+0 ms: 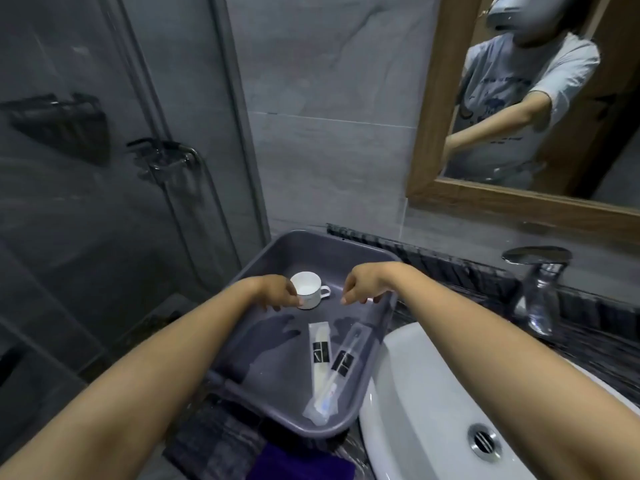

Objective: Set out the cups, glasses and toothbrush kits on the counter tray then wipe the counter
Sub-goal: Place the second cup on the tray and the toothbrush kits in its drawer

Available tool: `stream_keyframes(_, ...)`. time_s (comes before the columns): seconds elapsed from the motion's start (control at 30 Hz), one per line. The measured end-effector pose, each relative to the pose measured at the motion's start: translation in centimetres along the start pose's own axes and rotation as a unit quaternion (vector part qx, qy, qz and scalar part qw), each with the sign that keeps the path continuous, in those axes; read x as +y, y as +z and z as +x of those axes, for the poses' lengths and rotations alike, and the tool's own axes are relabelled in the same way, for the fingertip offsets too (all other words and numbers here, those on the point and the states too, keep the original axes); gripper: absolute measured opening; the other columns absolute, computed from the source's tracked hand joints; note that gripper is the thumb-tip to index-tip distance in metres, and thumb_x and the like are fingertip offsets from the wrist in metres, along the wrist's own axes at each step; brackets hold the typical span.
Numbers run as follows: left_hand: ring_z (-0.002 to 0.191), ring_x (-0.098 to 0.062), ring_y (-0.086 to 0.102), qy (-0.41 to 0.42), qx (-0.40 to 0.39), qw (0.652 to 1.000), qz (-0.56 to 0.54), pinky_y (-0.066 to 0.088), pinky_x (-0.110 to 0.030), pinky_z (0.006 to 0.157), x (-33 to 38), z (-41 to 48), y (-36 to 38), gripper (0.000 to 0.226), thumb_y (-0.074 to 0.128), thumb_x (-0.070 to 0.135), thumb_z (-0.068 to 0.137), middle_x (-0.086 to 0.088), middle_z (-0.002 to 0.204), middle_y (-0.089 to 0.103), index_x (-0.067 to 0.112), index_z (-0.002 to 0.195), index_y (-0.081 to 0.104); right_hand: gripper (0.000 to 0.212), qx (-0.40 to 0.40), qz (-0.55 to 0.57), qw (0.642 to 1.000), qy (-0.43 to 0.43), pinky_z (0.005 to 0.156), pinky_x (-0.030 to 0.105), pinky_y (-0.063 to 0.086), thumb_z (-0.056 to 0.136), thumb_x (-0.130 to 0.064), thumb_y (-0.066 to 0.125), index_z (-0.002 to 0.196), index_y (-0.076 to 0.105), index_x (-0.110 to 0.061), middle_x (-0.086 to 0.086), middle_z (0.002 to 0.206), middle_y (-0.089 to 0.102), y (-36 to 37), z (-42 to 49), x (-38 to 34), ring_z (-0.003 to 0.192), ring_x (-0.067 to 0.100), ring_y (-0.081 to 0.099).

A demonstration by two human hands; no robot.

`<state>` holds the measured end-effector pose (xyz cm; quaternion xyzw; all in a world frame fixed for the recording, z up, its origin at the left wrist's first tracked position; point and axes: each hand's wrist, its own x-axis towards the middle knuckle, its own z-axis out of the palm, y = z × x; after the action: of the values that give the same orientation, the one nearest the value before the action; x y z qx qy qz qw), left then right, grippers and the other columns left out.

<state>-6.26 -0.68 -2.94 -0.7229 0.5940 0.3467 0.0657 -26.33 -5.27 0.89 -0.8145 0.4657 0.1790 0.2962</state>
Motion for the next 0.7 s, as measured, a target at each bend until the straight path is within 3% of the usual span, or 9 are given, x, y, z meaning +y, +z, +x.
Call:
stream_keyframes(0.07,0.111,-0.026,0.058,0.001,0.047,0.999,0.023,0.045,-0.029,0.081,-0.5,0.6,0.7,0.053,0.058,0.045,0.084,-0.009,0.118,0.060,0.008,0.122,0.055,0.039,0.022,-0.009,1.000,-0.002,0.080,0.033,0.052,0.089,-0.036,0.060,0.118,0.063,-0.011,0.007,0.108,0.065,0.8,1.4,0.2,0.091,0.022,0.059)
stream_keyframes(0.13,0.120,-0.027,0.051,-0.003,0.100,0.995,0.013,0.040,-0.031,0.093,-1.4,1.9,1.1,0.063,0.064,0.043,0.080,-0.011,0.131,0.054,0.004,0.127,0.048,0.037,0.054,-0.022,0.998,0.000,0.087,0.035,0.052,0.087,-0.035,0.062,0.115,0.066,-0.011,0.008,0.111,0.067,1.3,3.7,0.1,0.098,0.026,0.062)
stream_keyframes(0.23,0.125,-0.030,0.046,-0.002,0.142,0.989,-0.045,0.040,-0.035,0.099,-2.5,4.4,1.8,0.080,0.073,0.039,0.073,-0.015,0.138,0.047,0.001,0.133,0.037,0.037,0.080,-0.038,0.996,0.012,0.095,0.038,0.049,0.087,-0.033,0.061,0.115,0.065,-0.008,0.011,0.119,0.065,2.1,7.2,0.0,0.108,0.029,0.060)
stream_keyframes(0.37,0.130,-0.029,0.041,0.012,0.162,0.977,-0.139,0.036,-0.030,0.100,-2.7,6.8,2.7,0.088,0.077,0.029,0.070,-0.015,0.143,0.042,0.001,0.138,0.029,0.039,0.097,-0.014,0.994,0.039,0.095,0.038,0.048,0.089,-0.025,0.058,0.122,0.059,-0.004,0.014,0.127,0.059,3.2,10.8,0.8,0.114,0.031,0.057)
stream_keyframes(0.53,0.131,-0.024,0.041,0.064,0.155,0.963,-0.211,0.033,-0.023,0.097,-3.1,8.9,3.5,0.092,0.082,0.022,0.065,-0.008,0.144,0.042,0.008,0.140,0.029,0.030,0.113,0.004,0.993,0.043,0.090,0.037,0.051,0.086,-0.021,0.060,0.112,0.064,-0.006,0.013,0.121,0.062,4.1,13.4,1.7,0.108,0.031,0.059)
stream_keyframes(0.7,0.109,-0.015,0.052,0.100,0.158,0.945,-0.268,0.037,-0.022,0.085,-3.3,10.4,4.2,0.079,0.085,0.022,0.059,0.003,0.121,0.054,0.019,0.126,0.044,0.024,0.117,0.024,0.992,0.033,0.088,0.038,0.053,0.081,-0.020,0.064,0.101,0.068,-0.007,0.012,0.111,0.066,4.0,13.9,2.3,0.102,0.030,0.061)
